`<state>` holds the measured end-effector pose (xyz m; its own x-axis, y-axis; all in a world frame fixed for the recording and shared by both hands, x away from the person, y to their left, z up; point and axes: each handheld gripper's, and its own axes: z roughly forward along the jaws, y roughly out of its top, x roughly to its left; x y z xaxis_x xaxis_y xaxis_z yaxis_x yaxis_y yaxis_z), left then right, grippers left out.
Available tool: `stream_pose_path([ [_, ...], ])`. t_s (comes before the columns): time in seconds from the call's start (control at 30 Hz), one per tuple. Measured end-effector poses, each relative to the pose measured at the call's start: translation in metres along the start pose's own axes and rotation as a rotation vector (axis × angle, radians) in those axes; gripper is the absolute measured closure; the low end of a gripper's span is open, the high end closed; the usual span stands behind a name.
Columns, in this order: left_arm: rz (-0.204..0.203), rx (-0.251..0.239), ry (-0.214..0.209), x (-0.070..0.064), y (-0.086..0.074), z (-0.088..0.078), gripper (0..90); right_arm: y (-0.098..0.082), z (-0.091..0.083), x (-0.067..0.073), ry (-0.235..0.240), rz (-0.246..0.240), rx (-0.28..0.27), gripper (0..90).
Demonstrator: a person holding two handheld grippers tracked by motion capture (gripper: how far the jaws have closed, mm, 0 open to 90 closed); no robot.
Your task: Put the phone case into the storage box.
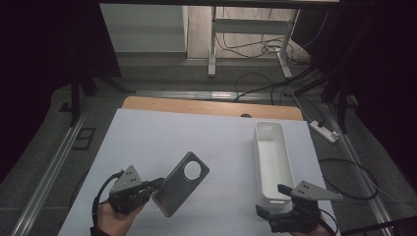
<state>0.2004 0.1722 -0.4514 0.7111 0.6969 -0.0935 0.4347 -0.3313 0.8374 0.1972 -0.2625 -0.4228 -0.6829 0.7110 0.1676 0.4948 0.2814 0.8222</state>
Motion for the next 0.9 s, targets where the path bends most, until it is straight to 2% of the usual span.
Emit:
stream_pose_path([
  [0.67,0.015,-0.018,-0.043,-0.007,0.016,0.017,89.3,0.021,0.056,0.023,0.128,-0.003,0.055,0.0],
  [0.9,0.022,-0.023,-0.053,-0.01,0.021,0.025,89.3,0.028,0.073,0.029,0.163,0.032,0.076,0.0],
])
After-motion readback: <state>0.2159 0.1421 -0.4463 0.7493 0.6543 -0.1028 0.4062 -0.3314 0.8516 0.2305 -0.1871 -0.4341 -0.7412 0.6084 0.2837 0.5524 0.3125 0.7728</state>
